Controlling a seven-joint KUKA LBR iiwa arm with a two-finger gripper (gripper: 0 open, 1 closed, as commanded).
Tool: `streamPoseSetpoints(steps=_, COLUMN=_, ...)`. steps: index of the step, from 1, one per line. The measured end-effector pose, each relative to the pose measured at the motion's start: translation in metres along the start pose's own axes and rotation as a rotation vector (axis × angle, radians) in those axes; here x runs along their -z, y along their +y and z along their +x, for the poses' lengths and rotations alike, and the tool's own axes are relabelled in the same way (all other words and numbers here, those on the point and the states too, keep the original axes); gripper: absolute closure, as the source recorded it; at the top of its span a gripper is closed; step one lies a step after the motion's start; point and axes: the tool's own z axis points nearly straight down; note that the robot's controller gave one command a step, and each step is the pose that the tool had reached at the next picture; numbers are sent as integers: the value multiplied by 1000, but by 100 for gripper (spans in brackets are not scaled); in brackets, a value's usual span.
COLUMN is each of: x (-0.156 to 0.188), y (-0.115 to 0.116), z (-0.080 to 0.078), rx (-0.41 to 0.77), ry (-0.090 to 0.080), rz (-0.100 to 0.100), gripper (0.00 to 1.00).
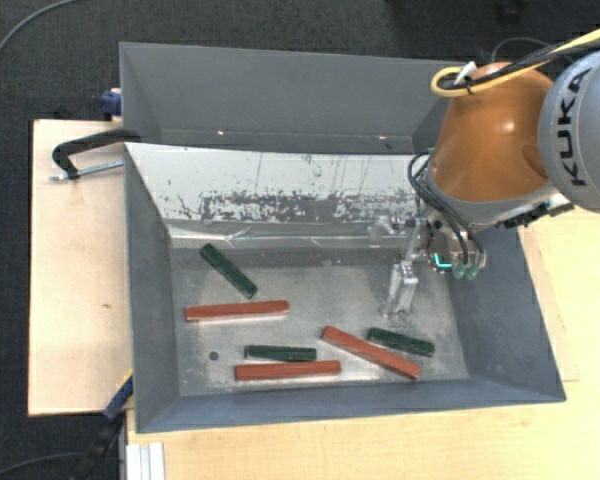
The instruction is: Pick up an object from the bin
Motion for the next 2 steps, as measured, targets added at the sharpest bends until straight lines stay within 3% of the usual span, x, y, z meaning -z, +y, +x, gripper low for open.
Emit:
streamPoseSetpoints(steps=1, x=-102, y=-6, z=54, rx=117, ry=3, rz=0, gripper=0)
streamPoseSetpoints(steps=2, x=-98, y=-6, z=51, rx=117, ry=-8, rz=1, gripper=100)
